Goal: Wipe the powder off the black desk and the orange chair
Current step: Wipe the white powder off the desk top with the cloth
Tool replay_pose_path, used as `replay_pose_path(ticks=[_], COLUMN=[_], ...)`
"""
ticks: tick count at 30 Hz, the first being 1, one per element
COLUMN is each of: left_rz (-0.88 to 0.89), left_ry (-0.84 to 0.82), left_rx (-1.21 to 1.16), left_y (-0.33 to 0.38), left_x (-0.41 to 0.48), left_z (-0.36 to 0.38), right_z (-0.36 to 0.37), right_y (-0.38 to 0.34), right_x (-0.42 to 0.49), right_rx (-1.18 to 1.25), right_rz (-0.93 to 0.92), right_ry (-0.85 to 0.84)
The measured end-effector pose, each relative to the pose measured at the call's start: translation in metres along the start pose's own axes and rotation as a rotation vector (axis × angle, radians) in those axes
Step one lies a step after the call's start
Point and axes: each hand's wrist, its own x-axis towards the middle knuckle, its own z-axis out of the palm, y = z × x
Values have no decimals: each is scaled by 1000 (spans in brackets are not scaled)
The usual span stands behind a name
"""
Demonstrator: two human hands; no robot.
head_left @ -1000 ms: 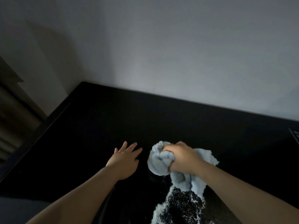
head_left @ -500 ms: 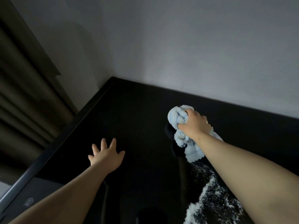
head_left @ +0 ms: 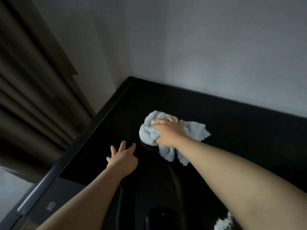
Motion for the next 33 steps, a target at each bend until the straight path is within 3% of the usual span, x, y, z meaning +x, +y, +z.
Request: replay_pose_path(ticks=[5,10,17,27,30,33], left_rz=[42,46,111,309,330,293], left_ry=[34,37,19,-114,-126,-102], left_rx=[57,100,157,374,403,335], left_y=[-6,3,38,85,97,107], left_x=[-4,-15,-48,-71,-74,-77], left_z=[4,12,44,86,92,101], right_z=[-2,2,-18,-4,-8,-17], right_y=[17,59,83,115,132,157], right_x=[-46,-106,-172,-245,-260,-264], right_rx=[-25,127,71,128,366,544], right_rz=[-64,-43,147,173,190,253], right_ry=[-204,-99,-310,-429,-350,-119])
